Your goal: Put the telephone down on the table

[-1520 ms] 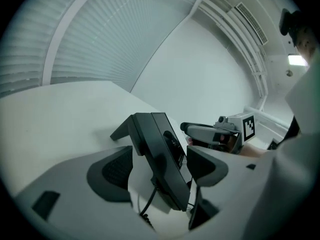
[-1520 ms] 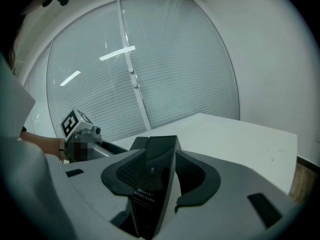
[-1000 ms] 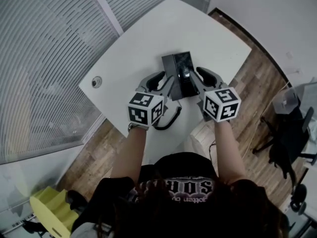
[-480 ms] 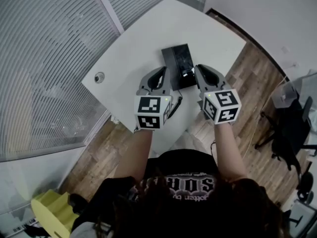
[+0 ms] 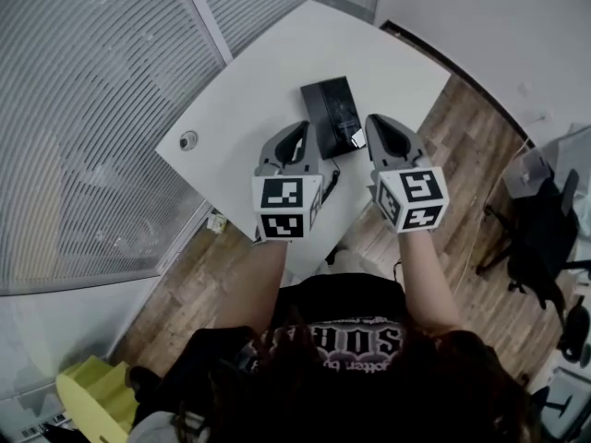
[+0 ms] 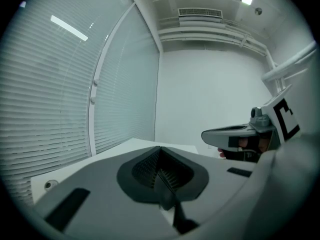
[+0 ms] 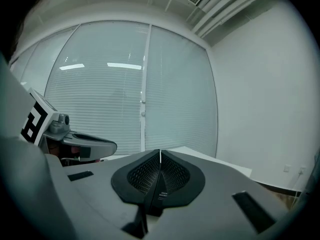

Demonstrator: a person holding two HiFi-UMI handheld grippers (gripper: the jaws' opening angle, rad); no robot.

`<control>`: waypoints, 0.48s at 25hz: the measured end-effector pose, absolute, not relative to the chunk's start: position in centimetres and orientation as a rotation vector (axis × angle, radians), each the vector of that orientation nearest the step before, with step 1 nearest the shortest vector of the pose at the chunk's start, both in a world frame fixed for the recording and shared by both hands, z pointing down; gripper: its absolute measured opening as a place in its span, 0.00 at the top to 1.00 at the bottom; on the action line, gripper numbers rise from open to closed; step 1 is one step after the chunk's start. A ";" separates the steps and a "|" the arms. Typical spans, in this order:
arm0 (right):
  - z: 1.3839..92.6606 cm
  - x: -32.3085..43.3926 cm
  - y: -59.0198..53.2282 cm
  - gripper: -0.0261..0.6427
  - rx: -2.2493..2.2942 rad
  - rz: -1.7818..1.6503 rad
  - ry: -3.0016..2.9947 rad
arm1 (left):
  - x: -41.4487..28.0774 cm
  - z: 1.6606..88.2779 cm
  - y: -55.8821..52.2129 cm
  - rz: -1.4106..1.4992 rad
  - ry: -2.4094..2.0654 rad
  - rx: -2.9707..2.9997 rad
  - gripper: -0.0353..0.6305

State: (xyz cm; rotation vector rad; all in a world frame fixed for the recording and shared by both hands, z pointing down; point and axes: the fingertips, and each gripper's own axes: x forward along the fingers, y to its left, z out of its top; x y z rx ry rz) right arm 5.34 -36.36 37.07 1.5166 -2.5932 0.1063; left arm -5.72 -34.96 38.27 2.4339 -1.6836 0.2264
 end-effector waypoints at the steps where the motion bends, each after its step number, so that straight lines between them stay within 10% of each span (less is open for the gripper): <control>1: 36.9 5.4 -36.2 0.91 1.526 0.098 -2.591 | -5.8 38.1 -34.8 0.234 -1.694 2.433 0.94; 12: 35.5 5.6 -34.7 0.92 1.562 0.065 -2.589 | -7.0 37.6 -33.6 0.250 -1.793 2.398 0.94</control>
